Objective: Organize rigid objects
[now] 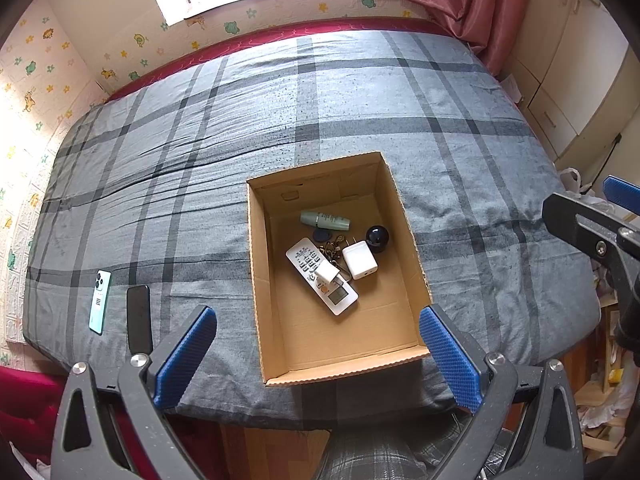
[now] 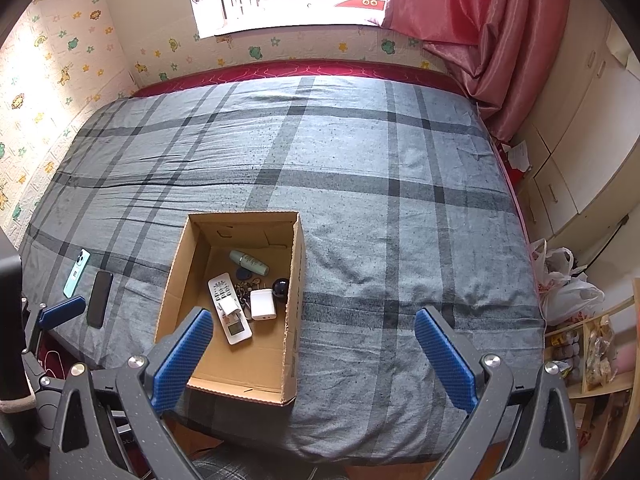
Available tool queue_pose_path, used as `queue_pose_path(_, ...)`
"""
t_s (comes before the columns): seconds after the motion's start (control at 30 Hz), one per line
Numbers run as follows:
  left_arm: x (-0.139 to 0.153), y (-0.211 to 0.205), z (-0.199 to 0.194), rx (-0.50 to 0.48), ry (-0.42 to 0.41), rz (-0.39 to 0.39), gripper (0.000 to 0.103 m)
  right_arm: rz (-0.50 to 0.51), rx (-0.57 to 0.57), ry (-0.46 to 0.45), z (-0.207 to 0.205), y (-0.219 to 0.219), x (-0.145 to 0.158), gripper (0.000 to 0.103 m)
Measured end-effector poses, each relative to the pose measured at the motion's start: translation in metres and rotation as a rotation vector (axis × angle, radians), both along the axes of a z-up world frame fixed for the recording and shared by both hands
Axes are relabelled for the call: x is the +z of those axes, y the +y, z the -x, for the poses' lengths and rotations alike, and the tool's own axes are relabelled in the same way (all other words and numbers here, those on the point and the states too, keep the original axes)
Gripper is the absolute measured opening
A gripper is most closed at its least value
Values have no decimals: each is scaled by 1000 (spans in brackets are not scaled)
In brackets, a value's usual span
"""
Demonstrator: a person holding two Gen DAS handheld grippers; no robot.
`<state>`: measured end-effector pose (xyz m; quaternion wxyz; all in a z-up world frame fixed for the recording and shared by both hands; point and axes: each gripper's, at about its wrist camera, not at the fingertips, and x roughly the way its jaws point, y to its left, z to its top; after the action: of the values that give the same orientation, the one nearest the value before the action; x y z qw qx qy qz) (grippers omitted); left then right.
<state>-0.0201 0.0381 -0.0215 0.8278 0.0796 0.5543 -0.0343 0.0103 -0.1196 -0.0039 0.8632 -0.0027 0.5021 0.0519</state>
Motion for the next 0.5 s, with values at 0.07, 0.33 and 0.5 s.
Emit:
queue_pose_path(0.07, -2, 1, 0, -2, 4, 2, 103, 1, 1, 1, 0, 0, 0, 103)
queue_pose_path(0.33, -5, 1, 0, -6, 7, 2, 103, 0, -16, -10, 2, -4, 1, 103)
queue_pose_path(0.5, -5, 0, -1, -9, 1, 6, 103, 6, -13, -20, 1, -3, 1, 103)
